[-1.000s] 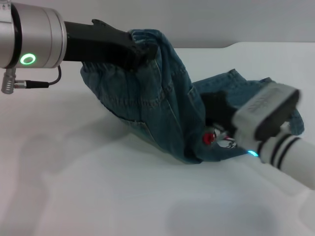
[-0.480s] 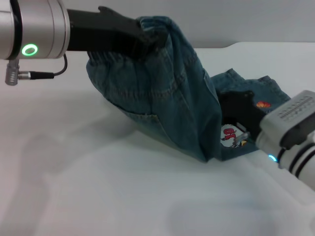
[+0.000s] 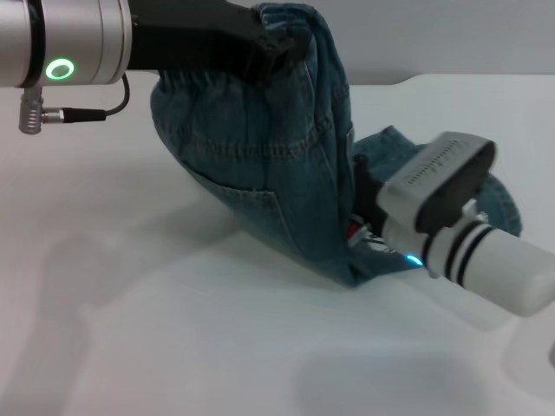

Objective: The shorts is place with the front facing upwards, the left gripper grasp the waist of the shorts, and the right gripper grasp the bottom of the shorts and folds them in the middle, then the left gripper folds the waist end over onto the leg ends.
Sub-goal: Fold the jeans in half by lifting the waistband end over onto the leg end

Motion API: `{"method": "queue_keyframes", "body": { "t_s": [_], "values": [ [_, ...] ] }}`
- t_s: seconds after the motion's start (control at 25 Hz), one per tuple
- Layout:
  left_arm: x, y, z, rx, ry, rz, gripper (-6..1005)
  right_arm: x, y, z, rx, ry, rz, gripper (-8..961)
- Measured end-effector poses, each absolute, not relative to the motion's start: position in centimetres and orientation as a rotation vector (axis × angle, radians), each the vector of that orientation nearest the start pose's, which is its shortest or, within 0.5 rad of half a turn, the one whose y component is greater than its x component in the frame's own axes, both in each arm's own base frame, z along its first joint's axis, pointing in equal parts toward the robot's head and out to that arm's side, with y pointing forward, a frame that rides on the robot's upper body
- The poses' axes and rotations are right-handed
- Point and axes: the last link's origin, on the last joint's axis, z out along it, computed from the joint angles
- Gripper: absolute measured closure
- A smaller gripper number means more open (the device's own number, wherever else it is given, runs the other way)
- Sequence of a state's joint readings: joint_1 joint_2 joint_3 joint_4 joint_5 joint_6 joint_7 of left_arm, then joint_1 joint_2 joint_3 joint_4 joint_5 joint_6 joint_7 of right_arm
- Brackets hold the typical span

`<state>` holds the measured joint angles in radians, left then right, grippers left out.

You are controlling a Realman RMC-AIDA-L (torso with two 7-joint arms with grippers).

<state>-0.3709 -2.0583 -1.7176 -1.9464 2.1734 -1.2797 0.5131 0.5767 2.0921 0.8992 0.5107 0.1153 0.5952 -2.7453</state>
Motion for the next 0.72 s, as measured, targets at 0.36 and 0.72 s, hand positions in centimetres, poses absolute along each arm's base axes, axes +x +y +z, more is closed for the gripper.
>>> {"method": "queue_keyframes", "body": {
  "t_s": [0.36,0.72],
  "values": [
    [-6.2,32.2,6.3,-2.528,-0.517,-0.434,918,18.8,34.5,-14.8,-2.413,0.423,0.598,953],
    [-6.9,32.2,6.3,-2.525,-0.536,-0.431,917,25.3,36.1,-9.3,-2.104,0.533,0.536,954]
  ]
}}
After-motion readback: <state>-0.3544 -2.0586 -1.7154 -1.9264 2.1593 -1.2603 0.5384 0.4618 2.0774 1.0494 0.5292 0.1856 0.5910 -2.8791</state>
